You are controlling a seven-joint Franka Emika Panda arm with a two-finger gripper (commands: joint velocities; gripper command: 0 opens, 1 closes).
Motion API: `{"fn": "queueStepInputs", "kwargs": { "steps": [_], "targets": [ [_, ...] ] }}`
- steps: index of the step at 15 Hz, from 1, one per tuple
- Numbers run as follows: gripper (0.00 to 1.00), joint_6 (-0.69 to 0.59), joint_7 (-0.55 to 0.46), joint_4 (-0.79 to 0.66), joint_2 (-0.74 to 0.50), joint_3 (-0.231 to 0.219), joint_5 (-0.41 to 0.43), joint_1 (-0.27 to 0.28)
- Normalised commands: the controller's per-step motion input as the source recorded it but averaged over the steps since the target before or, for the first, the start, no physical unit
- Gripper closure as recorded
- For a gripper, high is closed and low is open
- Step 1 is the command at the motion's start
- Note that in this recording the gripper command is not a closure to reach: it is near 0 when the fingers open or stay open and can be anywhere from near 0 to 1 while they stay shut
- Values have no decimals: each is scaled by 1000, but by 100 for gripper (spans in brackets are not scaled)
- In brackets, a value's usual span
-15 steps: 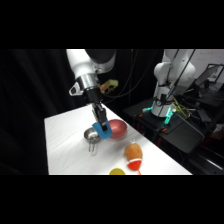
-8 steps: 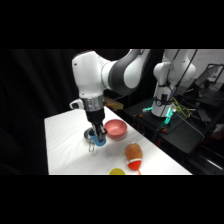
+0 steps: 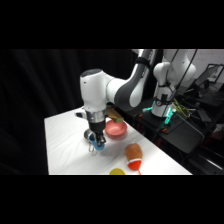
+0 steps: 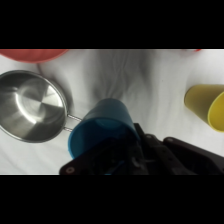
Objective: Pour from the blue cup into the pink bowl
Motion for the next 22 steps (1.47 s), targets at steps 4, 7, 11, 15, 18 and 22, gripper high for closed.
{"fn": "queueStepInputs", "kwargs": {
  "steps": [4, 7, 11, 15, 18, 22],
  "targets": [
    [14, 312, 164, -92, 57, -13, -43, 70],
    [14, 323, 99, -61, 69, -3, 7, 52],
    [14, 254, 74, -44, 52, 16, 62, 45],
    [0, 142, 110, -48, 3, -60, -18, 122],
    [0, 79, 92, -87, -94, -67, -45, 117],
    [0, -51, 144, -141, -239, -100, -91, 143]
  ]
}}
